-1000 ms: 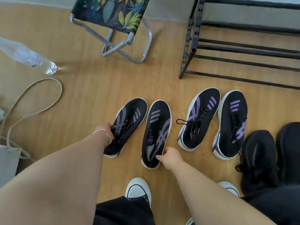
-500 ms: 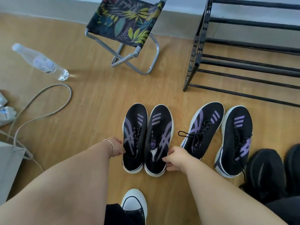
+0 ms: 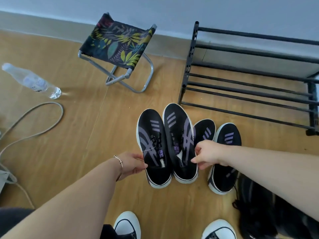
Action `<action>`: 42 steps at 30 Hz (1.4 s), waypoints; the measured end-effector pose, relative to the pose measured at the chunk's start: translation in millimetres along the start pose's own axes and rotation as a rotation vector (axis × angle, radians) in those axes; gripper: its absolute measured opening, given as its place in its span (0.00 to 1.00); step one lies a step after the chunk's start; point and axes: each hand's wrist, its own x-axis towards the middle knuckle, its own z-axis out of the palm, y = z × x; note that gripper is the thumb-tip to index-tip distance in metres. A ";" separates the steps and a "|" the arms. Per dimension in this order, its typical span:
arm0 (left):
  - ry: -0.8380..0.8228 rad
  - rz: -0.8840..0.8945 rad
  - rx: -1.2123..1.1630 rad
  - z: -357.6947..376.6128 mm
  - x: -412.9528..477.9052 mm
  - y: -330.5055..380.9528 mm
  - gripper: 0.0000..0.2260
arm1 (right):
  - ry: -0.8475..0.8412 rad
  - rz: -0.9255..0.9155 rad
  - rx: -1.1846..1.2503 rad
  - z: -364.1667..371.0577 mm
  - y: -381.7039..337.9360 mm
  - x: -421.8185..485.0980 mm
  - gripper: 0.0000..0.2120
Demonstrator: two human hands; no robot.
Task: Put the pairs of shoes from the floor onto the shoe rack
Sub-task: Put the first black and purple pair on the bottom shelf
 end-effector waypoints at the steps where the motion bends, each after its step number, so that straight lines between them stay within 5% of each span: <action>1: -0.002 0.017 0.040 6.4 2.6 2.1 0.16 | 0.018 -0.006 0.026 -4.5 11.9 -4.9 0.11; 12: -0.034 0.153 0.285 79.6 29.4 43.5 0.18 | 0.281 -0.083 0.438 -9.8 119.4 -44.8 0.12; 22: 0.087 0.313 0.144 144.5 69.3 129.2 0.17 | 0.562 -0.159 0.720 -77.8 124.9 -11.3 0.12; 30: 0.200 0.343 0.291 151.5 102.3 147.6 0.17 | 0.583 -0.134 0.622 -99.4 117.4 22.8 0.15; 42: 0.186 0.278 0.069 153.5 94.1 92.9 0.21 | 0.481 -0.105 0.602 -71.7 129.9 13.0 0.29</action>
